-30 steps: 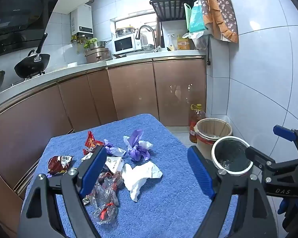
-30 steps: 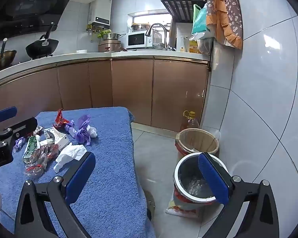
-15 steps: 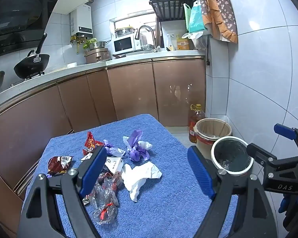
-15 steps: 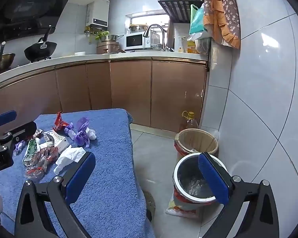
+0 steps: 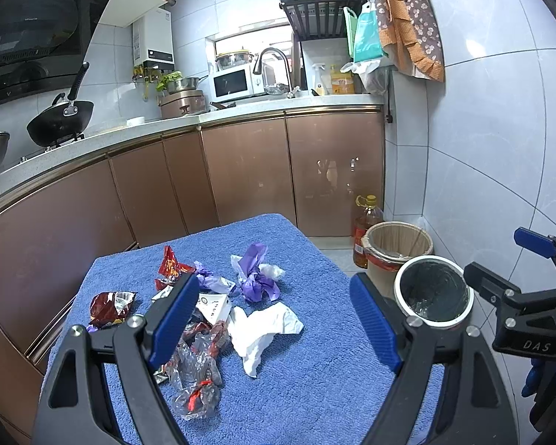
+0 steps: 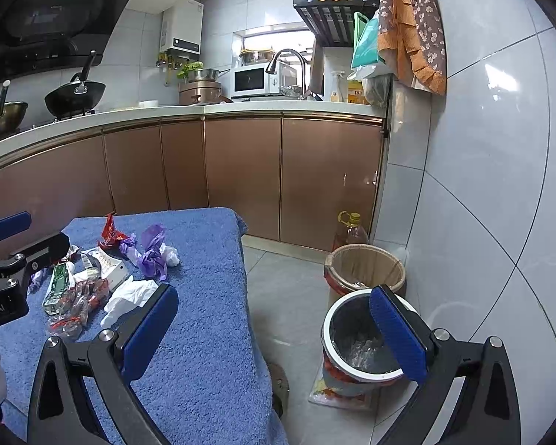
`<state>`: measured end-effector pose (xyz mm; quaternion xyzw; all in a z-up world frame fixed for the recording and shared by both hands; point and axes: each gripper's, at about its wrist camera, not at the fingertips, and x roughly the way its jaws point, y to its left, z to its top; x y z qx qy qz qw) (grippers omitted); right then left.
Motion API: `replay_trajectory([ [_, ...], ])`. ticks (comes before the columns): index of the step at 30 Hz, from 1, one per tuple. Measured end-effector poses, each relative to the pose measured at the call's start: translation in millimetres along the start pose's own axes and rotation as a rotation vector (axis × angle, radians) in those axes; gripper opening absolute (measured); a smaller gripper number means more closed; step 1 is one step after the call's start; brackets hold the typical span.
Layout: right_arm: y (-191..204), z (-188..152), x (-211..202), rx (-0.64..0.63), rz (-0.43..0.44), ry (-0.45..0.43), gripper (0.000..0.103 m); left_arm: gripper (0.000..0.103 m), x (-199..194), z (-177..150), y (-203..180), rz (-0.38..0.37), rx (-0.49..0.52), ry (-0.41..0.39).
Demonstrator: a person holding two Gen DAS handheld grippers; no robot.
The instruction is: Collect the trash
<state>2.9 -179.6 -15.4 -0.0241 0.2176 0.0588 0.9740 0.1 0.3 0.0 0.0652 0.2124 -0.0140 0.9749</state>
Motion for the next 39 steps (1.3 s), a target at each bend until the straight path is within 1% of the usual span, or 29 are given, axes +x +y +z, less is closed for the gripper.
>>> replay_trajectory([
  [13,8.9,3.4,-3.4,-0.022,-0.006,-0.022,0.103,0.083,-5.3,3.0,3.3,-0.001,-0.003,-0.004],
  [22,15.1,8.7,-9.4,-0.029,-0.032,-0.043,0.103,0.082,-5.0,2.5,11.6,-0.010,-0.018,-0.010],
  [33,24.7,14.2,-11.2,-0.026,-0.022,-0.051,0.103,0.082,-7.0,-0.6,22.4,-0.015,-0.044,-0.023],
  [39,30.3,17.5,-5.9,-0.028,-0.014,-0.041,0.103,0.082,-1.2,-3.0,25.5,-0.037,-0.052,-0.014],
])
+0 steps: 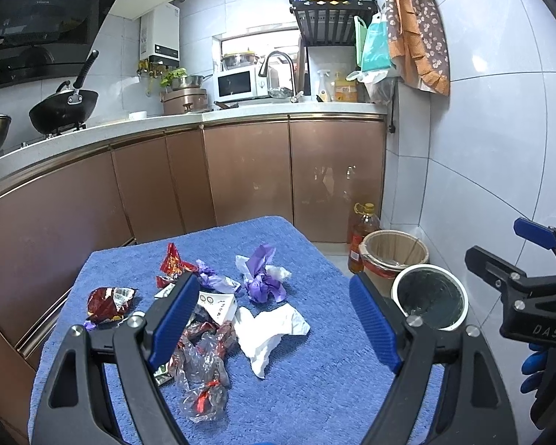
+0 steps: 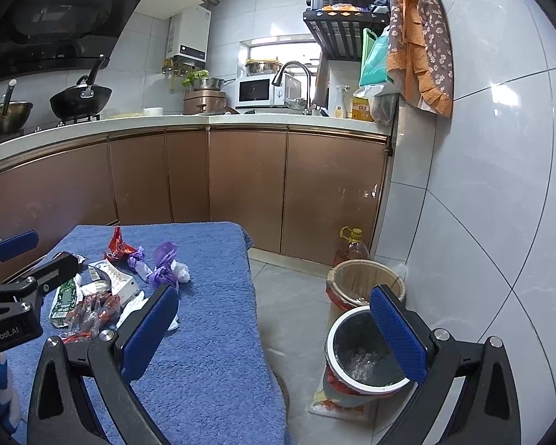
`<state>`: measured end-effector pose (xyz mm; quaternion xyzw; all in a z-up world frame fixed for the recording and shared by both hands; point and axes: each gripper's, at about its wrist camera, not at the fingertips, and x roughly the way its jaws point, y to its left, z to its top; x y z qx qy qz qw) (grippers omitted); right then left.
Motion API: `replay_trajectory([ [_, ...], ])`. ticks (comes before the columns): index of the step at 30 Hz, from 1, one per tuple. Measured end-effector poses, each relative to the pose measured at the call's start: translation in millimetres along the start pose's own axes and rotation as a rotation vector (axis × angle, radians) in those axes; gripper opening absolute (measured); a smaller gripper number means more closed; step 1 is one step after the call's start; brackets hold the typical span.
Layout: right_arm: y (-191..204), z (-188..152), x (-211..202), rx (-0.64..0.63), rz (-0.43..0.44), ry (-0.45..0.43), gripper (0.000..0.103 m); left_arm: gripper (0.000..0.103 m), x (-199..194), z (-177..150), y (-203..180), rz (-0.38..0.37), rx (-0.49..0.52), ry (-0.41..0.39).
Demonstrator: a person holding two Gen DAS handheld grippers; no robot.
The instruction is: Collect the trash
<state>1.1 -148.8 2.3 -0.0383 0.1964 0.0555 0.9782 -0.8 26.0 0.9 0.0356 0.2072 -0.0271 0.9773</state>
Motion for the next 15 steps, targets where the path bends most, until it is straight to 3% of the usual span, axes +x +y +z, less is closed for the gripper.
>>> replay_trajectory([
  [10,11.7,6.1,19.9,-0.015,0.017,0.032,0.103,0.083,17.8,-0.6,14.1,-0.020,-0.029,0.036],
  [15,25.6,6.0,40.7,-0.038,0.070,0.077,0.103,0.083,35.2,-5.2,28.0,-0.023,-0.050,0.084],
])
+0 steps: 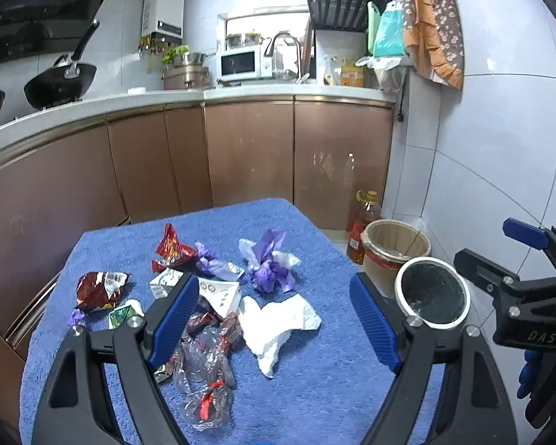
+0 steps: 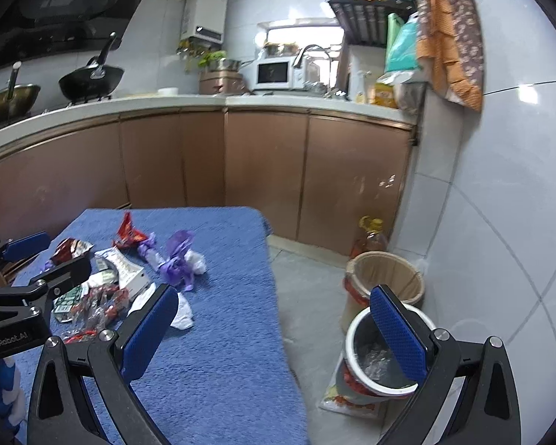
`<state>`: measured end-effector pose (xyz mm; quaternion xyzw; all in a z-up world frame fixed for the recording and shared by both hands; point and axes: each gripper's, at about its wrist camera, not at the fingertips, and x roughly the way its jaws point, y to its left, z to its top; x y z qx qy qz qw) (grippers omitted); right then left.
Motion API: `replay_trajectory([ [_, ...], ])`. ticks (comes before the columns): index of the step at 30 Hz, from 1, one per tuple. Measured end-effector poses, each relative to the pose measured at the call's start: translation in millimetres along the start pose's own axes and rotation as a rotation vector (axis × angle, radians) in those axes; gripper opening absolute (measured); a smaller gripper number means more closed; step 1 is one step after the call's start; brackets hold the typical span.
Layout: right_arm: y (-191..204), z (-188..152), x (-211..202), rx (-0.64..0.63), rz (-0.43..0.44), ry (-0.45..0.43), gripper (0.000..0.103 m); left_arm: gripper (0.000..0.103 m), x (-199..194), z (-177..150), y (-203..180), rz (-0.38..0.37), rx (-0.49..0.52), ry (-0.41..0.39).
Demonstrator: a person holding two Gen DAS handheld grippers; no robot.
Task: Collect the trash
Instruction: 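Grasp the white tissue with the right tool while the left tool grasps the green carton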
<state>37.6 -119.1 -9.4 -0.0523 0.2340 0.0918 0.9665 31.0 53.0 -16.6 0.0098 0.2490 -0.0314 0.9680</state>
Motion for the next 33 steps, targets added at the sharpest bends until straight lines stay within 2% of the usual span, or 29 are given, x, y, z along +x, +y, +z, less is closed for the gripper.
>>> replay_trajectory([
  [7,25.8,-0.5,41.0,-0.048,0.153,0.088,0.103,0.083,22.7,-8.2,45.4,0.002,-0.077,0.084],
  [14,55.8,-10.2,87.3,-0.077,0.360,0.202,0.103,0.082,40.5,-38.3,123.2,0.066,-0.183,0.206],
  [19,71.5,-16.6,120.9,-0.075,0.494,0.276,0.094,0.083,54.7,-68.7,175.8,0.061,-0.330,0.322],
  [22,80.7,-18.9,140.3,-0.081,0.553,0.322,0.088,0.082,61.2,-78.9,193.2,0.059,-0.387,0.362],
  [26,88.2,-19.4,161.1,-0.078,0.579,0.366,0.085,0.082,77.0,-86.4,210.8,0.019,-0.484,0.410],
  [33,95.6,-24.6,186.5,-0.056,0.598,0.417,0.078,0.081,103.1,-87.4,218.2,-0.024,-0.550,0.447],
])
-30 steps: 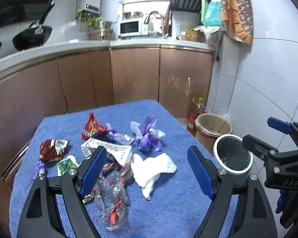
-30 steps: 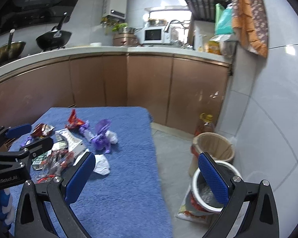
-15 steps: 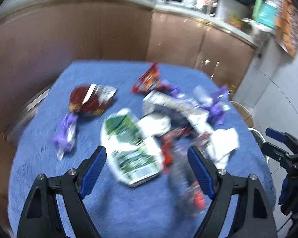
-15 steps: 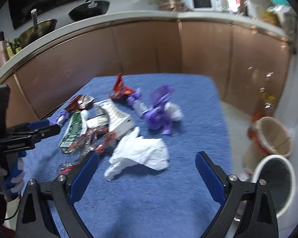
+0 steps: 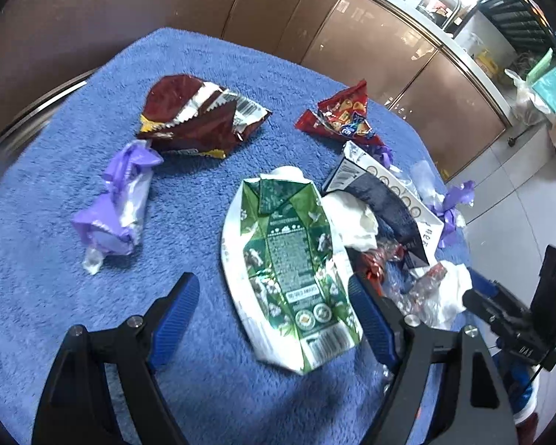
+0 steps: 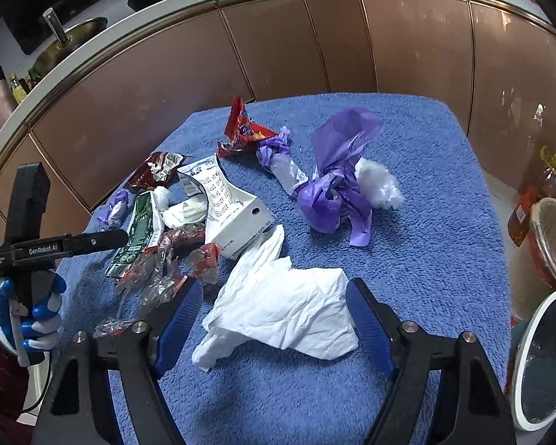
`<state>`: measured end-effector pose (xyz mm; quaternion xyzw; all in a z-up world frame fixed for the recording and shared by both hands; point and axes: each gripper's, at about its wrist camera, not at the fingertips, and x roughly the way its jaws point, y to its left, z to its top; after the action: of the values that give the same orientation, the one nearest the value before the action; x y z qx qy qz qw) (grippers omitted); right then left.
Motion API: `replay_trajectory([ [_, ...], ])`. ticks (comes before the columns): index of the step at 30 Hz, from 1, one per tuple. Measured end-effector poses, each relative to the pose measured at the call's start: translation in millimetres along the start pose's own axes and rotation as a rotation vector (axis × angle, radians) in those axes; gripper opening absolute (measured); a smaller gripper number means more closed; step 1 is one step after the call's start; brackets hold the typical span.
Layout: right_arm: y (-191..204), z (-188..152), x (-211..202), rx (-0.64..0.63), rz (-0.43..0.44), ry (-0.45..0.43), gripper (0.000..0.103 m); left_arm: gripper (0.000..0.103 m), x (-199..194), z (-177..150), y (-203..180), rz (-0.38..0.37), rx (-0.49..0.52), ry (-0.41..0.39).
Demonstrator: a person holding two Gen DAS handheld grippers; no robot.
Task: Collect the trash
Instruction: 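Grasp the white tissue with the right tool while the left tool grasps the green carton, then lift the tissue with the right tool while the left tool lifts the carton and wrappers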
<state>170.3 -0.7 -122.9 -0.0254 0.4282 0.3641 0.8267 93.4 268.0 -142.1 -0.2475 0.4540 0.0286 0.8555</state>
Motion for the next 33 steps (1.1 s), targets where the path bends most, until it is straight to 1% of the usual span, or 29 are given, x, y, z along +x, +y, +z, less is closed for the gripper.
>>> replay_trajectory([
  [4,1.9,1.4,3.8,-0.003,0.019,0.006,0.077,0.080,7.0,7.6,3.5,-0.063,-0.039,0.008],
  [7,1.6,1.3,4.4,-0.001,0.028,0.004,0.076,0.080,10.9,12.6,6.2,-0.142,-0.074,0.009],
  [8,1.0,1.5,4.0,0.002,0.033,0.004,0.076,0.080,10.8,12.9,6.9,-0.190,-0.087,0.010],
  [9,0.8,1.5,4.2,0.005,0.039,0.004,0.074,0.077,10.9,13.4,6.6,-0.218,-0.093,0.010],
  [10,0.6,1.8,5.3,0.006,0.041,0.004,0.073,0.073,11.0,13.8,5.1,-0.236,-0.095,0.011],
  [12,1.2,1.8,6.1,0.006,0.045,0.008,0.068,0.067,13.0,14.0,2.4,-0.248,-0.087,0.019],
  [14,1.9,1.7,7.5,0.005,0.051,0.014,0.065,0.057,16.3,13.8,1.7,-0.267,-0.089,0.039],
  [16,3.3,1.5,8.6,0.003,0.052,0.017,0.063,0.040,20.8,13.3,1.8,-0.300,-0.099,0.068],
  [17,3.6,1.5,9.3,0.002,0.052,0.019,0.062,0.038,23.2,12.1,2.2,-0.321,-0.106,0.085],
  [19,3.4,1.0,11.0,0.000,0.051,0.025,0.058,0.034,28.8,10.5,-2.2,-0.333,-0.108,0.106],
  [20,3.2,0.4,12.6,0.000,0.050,0.030,0.053,0.033,31.8,10.4,-4.3,-0.335,-0.107,0.111],
  [21,2.6,-0.5,14.2,0.003,0.053,0.037,0.048,0.030,34.3,10.6,-4.7,-0.339,-0.110,0.115],
  [22,2.1,-1.4,15.3,0.006,0.056,0.040,0.045,0.024,35.4,10.1,-4.7,-0.346,-0.115,0.120],
  [23,1.6,-2.2,16.3,0.010,0.062,0.043,0.038,0.020,37.7,10.4,-5.9,-0.355,-0.124,0.128],
  [24,1.2,-3.0,17.1,0.014,0.066,0.045,0.032,0.013,38.5,10.0,-6.3,-0.357,-0.127,0.131],
  [25,0.8,-4.1,17.5,0.016,0.068,0.047,0.029,0.009,38.7,9.1,-7.0,-0.357,-0.127,0.132],
  [27,0.8,-5.1,18.5,0.017,0.068,0.050,0.021,0.009,36.9,7.6,-9.3,-0.347,-0.115,0.123],
  [32,1.7,-4.1,14.6,0.016,0.068,0.035,0.013,0.007,28.2,6.7,-15.2,-0.352,-0.103,0.092],
  [33,2.2,-3.6,13.7,0.016,0.066,0.030,0.013,0.007,27.2,6.5,-15.8,-0.356,-0.100,0.090],
])
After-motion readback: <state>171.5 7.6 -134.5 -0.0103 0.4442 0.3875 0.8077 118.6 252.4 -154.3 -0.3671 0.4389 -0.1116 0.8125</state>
